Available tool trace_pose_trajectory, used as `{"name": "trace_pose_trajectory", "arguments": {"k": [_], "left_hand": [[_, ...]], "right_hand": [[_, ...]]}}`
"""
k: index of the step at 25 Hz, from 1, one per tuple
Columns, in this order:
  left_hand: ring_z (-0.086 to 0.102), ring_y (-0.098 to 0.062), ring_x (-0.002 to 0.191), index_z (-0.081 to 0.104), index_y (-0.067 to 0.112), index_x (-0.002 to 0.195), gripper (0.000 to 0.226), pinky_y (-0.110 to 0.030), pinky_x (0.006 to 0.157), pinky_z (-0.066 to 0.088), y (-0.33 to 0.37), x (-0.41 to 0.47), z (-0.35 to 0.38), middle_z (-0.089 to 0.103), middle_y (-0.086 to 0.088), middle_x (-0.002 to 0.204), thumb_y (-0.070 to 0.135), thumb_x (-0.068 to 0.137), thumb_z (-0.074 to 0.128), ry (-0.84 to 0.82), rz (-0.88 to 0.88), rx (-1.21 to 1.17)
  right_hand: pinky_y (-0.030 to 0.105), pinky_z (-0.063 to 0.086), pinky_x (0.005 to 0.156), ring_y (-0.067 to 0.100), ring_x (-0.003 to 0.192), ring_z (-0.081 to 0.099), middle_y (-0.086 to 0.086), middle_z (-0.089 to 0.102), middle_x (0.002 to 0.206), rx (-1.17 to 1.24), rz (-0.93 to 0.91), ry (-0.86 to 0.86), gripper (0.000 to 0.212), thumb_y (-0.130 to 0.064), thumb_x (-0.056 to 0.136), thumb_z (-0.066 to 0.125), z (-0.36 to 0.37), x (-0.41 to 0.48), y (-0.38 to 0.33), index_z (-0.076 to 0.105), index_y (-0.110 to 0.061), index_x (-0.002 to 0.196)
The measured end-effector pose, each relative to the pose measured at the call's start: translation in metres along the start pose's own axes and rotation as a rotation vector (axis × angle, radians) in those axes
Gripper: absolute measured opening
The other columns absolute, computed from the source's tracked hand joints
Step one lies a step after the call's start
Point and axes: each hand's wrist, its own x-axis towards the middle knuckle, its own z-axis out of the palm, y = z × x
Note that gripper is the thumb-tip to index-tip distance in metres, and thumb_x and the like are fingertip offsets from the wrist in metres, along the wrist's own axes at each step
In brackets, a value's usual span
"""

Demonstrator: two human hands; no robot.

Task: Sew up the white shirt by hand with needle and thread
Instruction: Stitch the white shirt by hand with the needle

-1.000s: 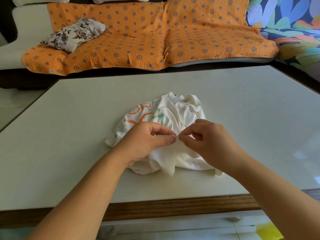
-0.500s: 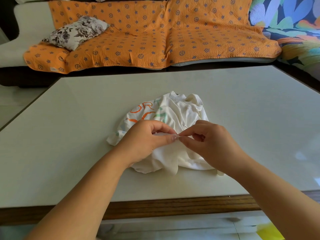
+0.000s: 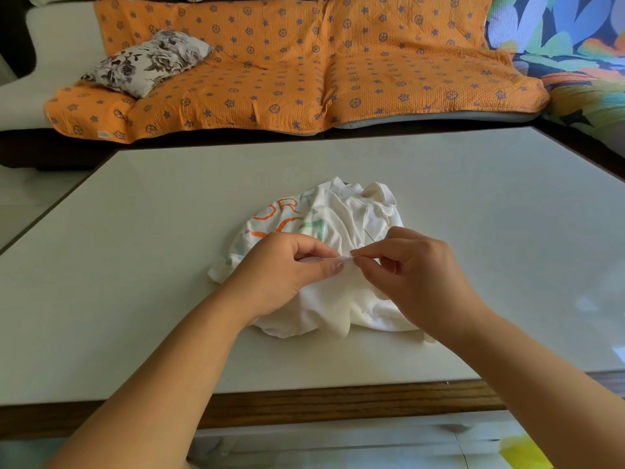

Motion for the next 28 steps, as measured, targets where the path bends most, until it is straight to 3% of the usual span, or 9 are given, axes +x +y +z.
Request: {"name": "trace_pose_trajectory", "arguments": {"k": [8,18,20,24,28], "left_hand": [[0.065,0.011,0.080,0.075,0.031,0.082,0.012,-0.003,0.072,0.044,0.000,0.002,0.001,0.074,0.018,0.080,0.022,0.077,0.081,0.036,0.008,0.027],[0.067,0.006,0.091,0.076,0.029,0.087,0.007,-0.011,0.082,0.044,-0.001,0.001,0.002,0.076,0.014,0.087,0.025,0.081,0.076,0.022,0.014,-0.014],[0.066,0.006,0.087,0.075,0.028,0.085,0.008,-0.010,0.079,0.044,-0.001,0.001,0.003,0.075,0.015,0.084,0.021,0.084,0.074,0.027,0.028,-0.033],[0.064,0.007,0.081,0.073,0.027,0.085,0.008,-0.011,0.078,0.044,-0.001,0.001,0.003,0.073,0.017,0.080,0.019,0.085,0.072,0.030,0.023,-0.083],[0.065,0.004,0.081,0.073,0.025,0.085,0.007,-0.013,0.079,0.043,-0.001,0.001,0.003,0.074,0.013,0.079,0.018,0.086,0.072,0.029,0.006,-0.139]], "right_hand": [[0.013,0.035,0.060,0.005,0.062,0.046,-0.012,0.042,0.063,0.044,0.102,-0.060,0.014,-0.016,0.084,0.073,-0.004,0.002,-0.006,0.071,-0.028,0.078],[0.010,0.036,0.061,0.004,0.064,0.046,-0.010,0.044,0.066,0.049,0.176,-0.120,0.018,-0.020,0.087,0.069,-0.007,0.001,-0.014,0.064,-0.034,0.077],[0.011,0.038,0.061,0.004,0.064,0.049,-0.009,0.051,0.068,0.118,0.251,-0.160,0.015,-0.021,0.091,0.063,-0.010,0.003,-0.018,0.068,-0.032,0.083],[0.019,0.045,0.060,0.005,0.057,0.057,-0.007,0.064,0.064,0.403,0.405,-0.114,0.031,-0.008,0.095,0.048,-0.025,0.006,-0.024,0.073,-0.027,0.091],[0.028,0.047,0.056,0.022,0.062,0.064,0.008,0.073,0.074,0.667,0.454,-0.243,0.012,-0.001,0.096,0.051,-0.030,0.002,-0.031,0.055,-0.012,0.100]]}}
